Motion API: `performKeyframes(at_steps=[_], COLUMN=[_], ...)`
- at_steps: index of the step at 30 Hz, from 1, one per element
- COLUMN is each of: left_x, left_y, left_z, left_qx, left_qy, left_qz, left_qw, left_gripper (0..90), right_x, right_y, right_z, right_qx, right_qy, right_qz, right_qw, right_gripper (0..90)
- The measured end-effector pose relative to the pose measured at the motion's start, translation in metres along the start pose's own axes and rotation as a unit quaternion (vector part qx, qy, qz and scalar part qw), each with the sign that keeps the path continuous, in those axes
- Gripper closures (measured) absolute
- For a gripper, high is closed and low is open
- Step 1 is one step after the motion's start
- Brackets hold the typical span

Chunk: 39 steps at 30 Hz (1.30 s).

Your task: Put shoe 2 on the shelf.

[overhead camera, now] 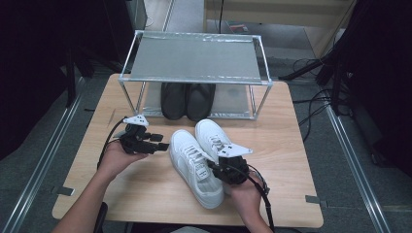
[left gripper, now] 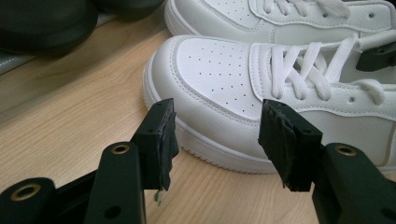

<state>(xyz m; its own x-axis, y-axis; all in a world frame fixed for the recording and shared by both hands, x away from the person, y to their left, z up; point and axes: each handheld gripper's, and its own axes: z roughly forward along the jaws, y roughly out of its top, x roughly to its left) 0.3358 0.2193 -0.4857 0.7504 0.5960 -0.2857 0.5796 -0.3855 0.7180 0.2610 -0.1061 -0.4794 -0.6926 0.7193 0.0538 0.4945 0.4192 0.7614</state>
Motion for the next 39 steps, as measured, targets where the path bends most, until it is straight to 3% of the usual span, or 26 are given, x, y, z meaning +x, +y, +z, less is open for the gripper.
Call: performKeyframes(at_steps=[8,23,33,39], left_x=[0.002,-0.001,-0.001,-0.001], left_y=[-0.002,-0.009,-0.022,-0.032], left_z=[-0.002,-0.012,-0.026,-0.034], left_qx=[0.001,-0.003,-0.012,-0.017], left_qy=[0.004,0.016,0.032,0.042], left_qz=[0.001,0.003,-0.012,-0.020], left_qw=[1.0000,0.9999,0.9993,0.9988], left_gripper=[46.2,44.9,44.6,44.3], right_x=[-0.005,-0.022,-0.035,-0.036], right_y=[0.002,0.009,0.019,0.027], right_z=[-0.001,-0.003,-0.005,-0.003], right_qx=[0.007,0.019,0.029,0.036], right_qy=[0.016,0.049,0.075,0.100], right_qz=[0.014,0.004,-0.014,-0.038], right_qw=[0.9997,0.9986,0.9966,0.9936], right_gripper=[74.1,75.0,75.1,75.2])
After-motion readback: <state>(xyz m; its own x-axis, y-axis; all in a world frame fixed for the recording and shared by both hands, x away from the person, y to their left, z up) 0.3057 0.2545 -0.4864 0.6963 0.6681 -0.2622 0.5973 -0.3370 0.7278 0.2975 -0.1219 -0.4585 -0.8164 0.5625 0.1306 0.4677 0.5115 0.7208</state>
